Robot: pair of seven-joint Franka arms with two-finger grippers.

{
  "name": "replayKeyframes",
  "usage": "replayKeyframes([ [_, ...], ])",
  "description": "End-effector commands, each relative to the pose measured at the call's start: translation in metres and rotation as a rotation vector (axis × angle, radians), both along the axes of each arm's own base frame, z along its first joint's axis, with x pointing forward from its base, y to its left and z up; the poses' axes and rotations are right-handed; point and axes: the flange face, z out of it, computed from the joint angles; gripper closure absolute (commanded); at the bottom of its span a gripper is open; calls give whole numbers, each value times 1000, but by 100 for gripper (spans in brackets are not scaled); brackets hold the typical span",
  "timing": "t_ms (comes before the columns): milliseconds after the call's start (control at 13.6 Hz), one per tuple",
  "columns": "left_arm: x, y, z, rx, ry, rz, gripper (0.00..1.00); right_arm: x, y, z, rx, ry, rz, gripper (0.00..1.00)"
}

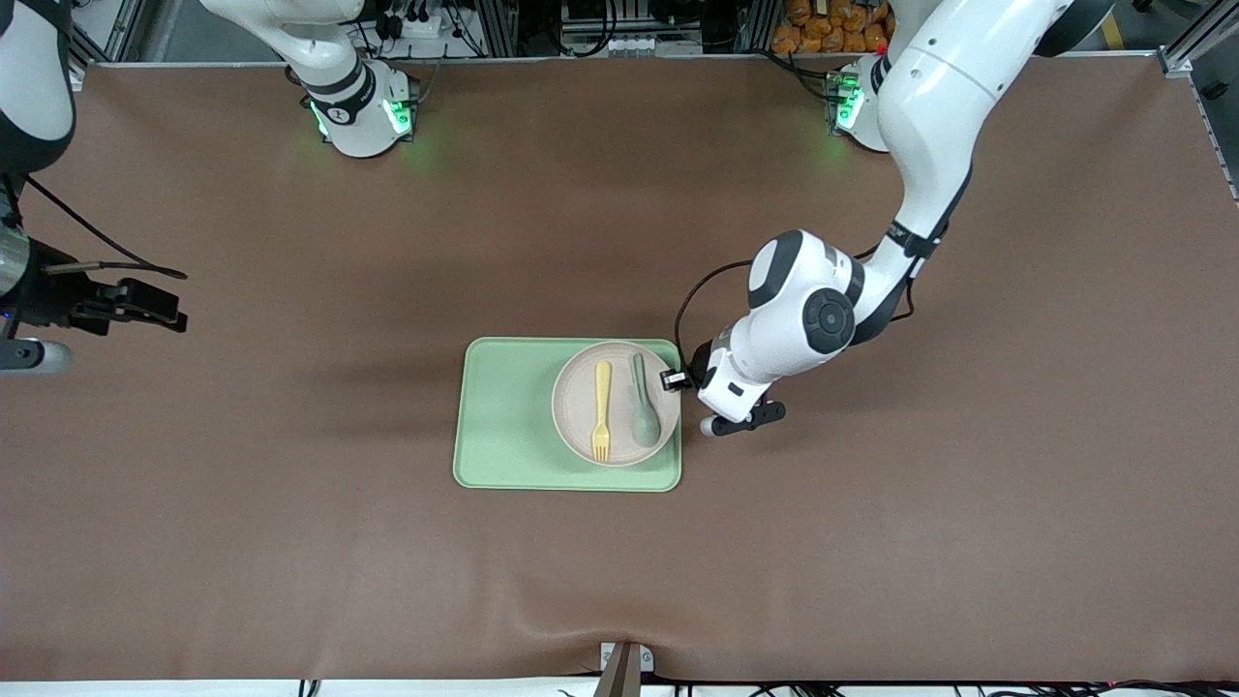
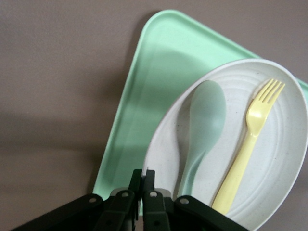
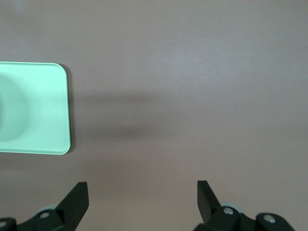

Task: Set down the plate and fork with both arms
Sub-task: 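Slide the plate onto the green tray with the left gripper, then release the plate with the left gripper while the right gripper reaches the fork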

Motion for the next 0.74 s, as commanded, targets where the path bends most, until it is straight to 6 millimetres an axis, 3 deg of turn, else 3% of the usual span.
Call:
replayKeyframes([
  [0, -1, -16, -19, 23, -30, 11, 100, 18, 4, -24, 21, 3, -2, 0],
  [147, -5, -22, -35, 18, -44, 17, 100, 23, 20, -33, 20, -2, 19, 0],
  [294, -6, -22, -49, 19, -42, 24, 100, 30, 34, -55, 17, 28, 7, 0],
  [515, -9, -25, -57, 18, -45, 25, 100, 38, 56, -78, 11, 40, -35, 0],
  [588, -8, -24, -56, 18, -48, 25, 72, 41, 65, -80, 10, 28, -41, 0],
  [662, -8, -23, -57, 20, -47, 26, 1, 44, 74, -83, 11, 14, -30, 0],
])
